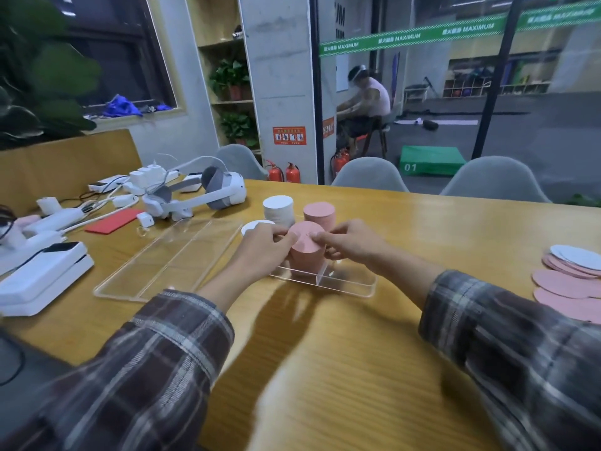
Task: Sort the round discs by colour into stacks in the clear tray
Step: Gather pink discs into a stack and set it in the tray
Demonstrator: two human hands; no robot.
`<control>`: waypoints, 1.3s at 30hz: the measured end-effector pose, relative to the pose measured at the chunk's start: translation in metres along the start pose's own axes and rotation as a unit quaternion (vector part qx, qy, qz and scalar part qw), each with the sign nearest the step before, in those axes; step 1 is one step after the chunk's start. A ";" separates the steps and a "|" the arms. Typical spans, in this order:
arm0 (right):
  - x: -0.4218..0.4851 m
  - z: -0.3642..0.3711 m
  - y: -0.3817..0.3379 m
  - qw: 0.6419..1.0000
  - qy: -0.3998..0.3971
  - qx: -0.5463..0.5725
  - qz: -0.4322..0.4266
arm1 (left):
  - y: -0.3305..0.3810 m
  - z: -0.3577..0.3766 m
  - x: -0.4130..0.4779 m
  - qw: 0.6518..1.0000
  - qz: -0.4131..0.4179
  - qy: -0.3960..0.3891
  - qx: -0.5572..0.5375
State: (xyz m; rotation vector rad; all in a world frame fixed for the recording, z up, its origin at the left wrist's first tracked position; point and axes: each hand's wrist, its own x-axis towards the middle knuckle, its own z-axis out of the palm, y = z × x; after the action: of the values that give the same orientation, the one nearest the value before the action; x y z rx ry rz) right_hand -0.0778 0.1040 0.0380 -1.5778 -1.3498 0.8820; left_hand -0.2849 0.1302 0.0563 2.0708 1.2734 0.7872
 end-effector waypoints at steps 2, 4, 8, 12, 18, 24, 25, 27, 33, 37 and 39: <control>0.003 0.000 0.003 1.000 0.002 0.009 0.007 | 0.001 0.001 -0.002 1.000 0.003 -0.002 0.003; 0.005 0.000 0.004 1.000 0.007 0.013 0.005 | 0.000 0.003 -0.002 1.000 -0.004 0.005 -0.019; 0.005 0.005 0.005 0.999 0.014 0.030 0.011 | -0.005 0.006 -0.004 0.998 -0.006 -0.009 -0.057; 0.001 0.003 0.002 0.997 0.002 0.080 0.021 | -0.011 0.010 -0.007 0.998 0.025 -0.037 -0.042; -0.002 -0.002 0.014 0.993 -0.030 -0.081 -0.082 | -0.018 0.018 -0.006 0.999 0.039 -0.016 -0.012; 0.004 0.003 0.018 0.981 -0.026 -0.119 -0.148 | -0.024 0.021 0.004 0.997 0.052 -0.048 -0.039; 0.005 0.002 0.018 0.980 -0.028 -0.127 -0.152 | -0.025 0.022 0.006 0.997 0.052 -0.041 -0.036; 0.007 0.003 0.019 0.977 -0.028 -0.146 -0.155 | -0.026 0.023 0.006 0.998 0.057 -0.015 -0.021; 0.011 0.008 0.017 0.974 -0.012 -0.174 -0.147 | -0.024 0.024 0.002 0.997 0.078 0.022 -0.003; 0.007 0.007 0.017 0.972 -0.003 -0.177 -0.155 | -0.025 0.024 0.002 0.997 0.070 0.014 -0.012; 0.003 0.008 0.016 0.971 0.000 -0.178 -0.160 | -0.024 0.024 0.001 0.997 0.069 0.009 -0.016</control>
State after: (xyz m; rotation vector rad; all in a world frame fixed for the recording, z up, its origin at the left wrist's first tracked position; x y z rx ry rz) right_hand -0.0782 0.1075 0.0203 -1.5548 -1.7760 0.4590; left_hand -0.2808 0.1366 0.0233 2.1483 1.1287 0.8835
